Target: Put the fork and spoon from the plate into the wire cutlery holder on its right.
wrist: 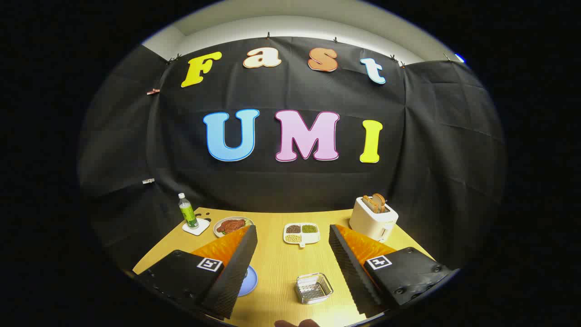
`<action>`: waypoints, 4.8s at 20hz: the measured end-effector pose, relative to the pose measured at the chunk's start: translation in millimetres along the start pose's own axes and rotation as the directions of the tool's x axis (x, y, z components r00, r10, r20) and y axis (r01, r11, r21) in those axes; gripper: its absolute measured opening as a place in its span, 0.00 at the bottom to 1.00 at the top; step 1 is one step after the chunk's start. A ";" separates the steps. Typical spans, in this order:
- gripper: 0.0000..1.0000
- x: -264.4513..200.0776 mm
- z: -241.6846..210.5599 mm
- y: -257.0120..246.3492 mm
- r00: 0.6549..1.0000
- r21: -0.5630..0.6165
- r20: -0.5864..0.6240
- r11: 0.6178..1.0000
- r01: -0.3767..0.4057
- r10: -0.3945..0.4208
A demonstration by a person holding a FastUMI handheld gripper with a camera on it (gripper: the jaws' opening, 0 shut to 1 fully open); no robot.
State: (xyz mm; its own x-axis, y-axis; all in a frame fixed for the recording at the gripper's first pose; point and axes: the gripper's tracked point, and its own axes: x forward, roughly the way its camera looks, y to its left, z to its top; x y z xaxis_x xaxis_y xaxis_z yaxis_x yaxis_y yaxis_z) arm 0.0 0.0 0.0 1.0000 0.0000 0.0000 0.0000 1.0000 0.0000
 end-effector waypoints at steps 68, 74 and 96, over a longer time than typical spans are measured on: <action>0.09 83.3 -334.2 155.9 0.496 0.068 -0.840 0.951 -0.302 0.218; 0.09 55.3 -298.3 131.1 0.475 0.074 -0.848 0.938 -0.337 0.237; 0.08 -6.1 -207.5 -114.1 0.237 -0.177 -0.971 0.793 -0.583 -0.043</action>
State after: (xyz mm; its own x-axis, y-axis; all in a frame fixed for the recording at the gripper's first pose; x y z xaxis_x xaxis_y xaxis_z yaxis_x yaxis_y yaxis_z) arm -6.1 -114.1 -207.5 0.2367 -0.0430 -0.9706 -0.5829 0.7930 -0.1772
